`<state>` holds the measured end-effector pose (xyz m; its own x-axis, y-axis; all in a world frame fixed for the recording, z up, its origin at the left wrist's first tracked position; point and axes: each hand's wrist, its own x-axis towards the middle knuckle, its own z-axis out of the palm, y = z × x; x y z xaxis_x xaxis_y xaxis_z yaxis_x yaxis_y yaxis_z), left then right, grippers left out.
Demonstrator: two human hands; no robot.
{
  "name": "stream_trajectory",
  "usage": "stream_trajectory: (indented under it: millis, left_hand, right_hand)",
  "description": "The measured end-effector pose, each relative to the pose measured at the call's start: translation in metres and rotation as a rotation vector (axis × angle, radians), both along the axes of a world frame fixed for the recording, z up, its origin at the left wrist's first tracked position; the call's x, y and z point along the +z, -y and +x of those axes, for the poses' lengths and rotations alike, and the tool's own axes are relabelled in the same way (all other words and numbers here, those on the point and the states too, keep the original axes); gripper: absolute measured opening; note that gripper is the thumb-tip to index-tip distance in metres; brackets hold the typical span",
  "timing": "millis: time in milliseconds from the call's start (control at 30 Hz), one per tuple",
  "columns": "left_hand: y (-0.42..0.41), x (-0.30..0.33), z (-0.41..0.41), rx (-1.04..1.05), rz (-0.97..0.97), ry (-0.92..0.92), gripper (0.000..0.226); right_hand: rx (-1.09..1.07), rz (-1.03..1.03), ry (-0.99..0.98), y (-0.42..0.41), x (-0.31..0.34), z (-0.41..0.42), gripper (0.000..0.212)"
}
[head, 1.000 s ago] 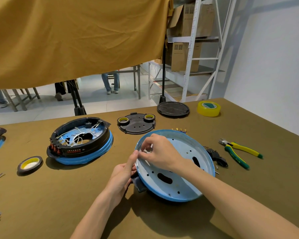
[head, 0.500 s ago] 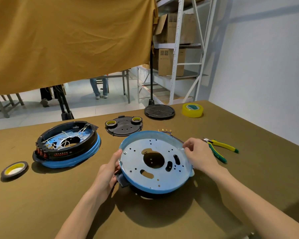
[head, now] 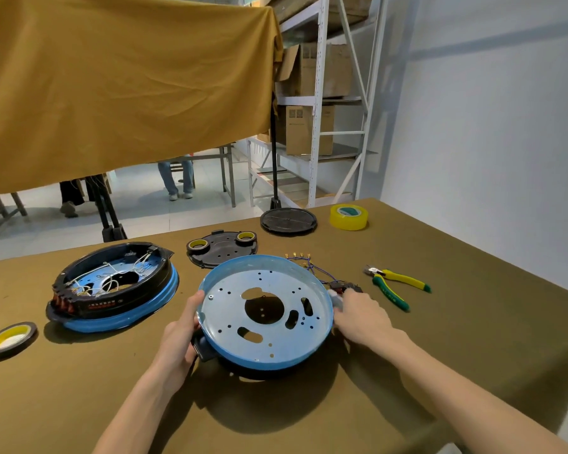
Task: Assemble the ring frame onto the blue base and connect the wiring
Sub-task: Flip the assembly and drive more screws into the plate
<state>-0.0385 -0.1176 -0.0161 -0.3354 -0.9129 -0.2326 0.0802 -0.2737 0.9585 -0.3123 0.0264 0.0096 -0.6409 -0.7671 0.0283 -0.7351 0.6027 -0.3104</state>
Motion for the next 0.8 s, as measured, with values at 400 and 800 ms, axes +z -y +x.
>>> stream_trajectory:
  millis: [400,800]
  left_hand:
    - [0.002,0.000,0.002,-0.053,0.029,0.001,0.063]
    - [0.003,-0.004,0.002,-0.056,0.054,0.037,0.084]
  right_hand:
    - [0.089,-0.710,0.393,-0.007,0.068,0.002,0.030]
    - [0.489,-0.579,0.345,0.011,0.073,0.051,0.021]
